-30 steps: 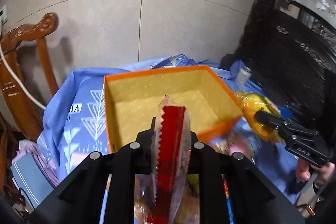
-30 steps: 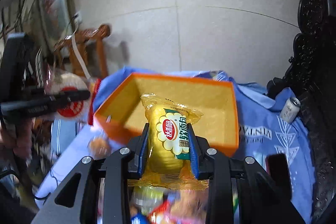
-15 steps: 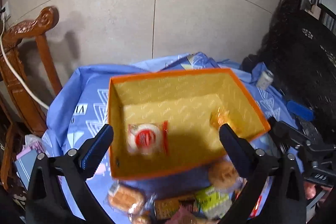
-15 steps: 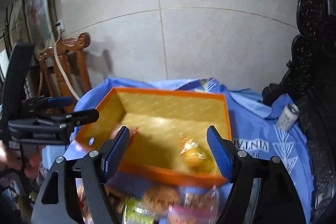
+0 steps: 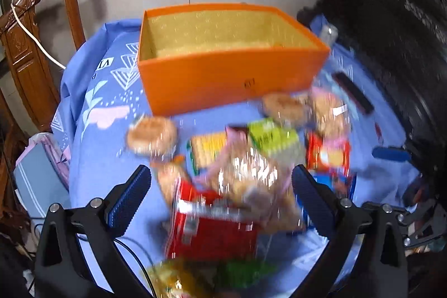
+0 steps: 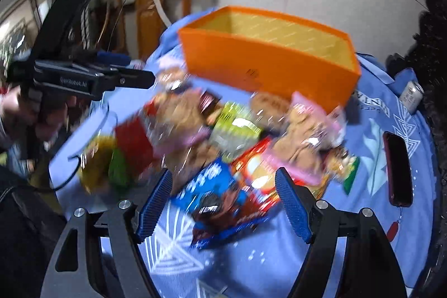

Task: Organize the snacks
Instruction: 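Grasp the blue biscuit bag with the right gripper while the left grasps a cookie bag, then lower both bags into the orange box and open both grippers, then grasp the pink cookie bag with the right gripper while the left grasps a bread roll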

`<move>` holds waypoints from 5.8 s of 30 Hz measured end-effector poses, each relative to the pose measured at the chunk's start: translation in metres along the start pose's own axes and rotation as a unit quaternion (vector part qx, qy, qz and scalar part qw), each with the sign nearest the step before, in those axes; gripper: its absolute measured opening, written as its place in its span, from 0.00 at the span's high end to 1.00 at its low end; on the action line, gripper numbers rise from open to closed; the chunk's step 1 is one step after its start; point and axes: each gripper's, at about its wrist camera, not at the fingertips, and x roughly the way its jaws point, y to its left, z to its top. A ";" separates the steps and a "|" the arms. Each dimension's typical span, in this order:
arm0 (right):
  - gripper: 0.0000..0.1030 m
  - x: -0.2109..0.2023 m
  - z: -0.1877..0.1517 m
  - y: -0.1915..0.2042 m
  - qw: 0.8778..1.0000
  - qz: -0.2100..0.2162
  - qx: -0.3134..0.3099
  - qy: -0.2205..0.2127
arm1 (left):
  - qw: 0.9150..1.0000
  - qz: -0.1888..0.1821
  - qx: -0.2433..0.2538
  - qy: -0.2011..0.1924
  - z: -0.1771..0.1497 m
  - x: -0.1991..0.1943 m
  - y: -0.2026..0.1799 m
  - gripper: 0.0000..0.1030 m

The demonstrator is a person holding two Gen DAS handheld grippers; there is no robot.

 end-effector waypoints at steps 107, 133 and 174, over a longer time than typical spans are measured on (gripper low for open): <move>0.53 -0.031 0.111 -0.080 0.985 -0.051 0.103 -0.128 | 0.997 -0.042 0.002 -0.071 0.133 -0.020 0.012 0.35; 0.17 0.008 0.201 -0.127 0.976 -0.094 0.131 -0.150 | 0.996 0.023 -0.054 -0.068 0.230 0.023 0.034 0.04; 0.42 0.099 0.033 -0.076 0.963 -0.112 0.236 0.073 | 0.987 0.075 -0.140 0.032 0.027 -0.006 0.085 0.04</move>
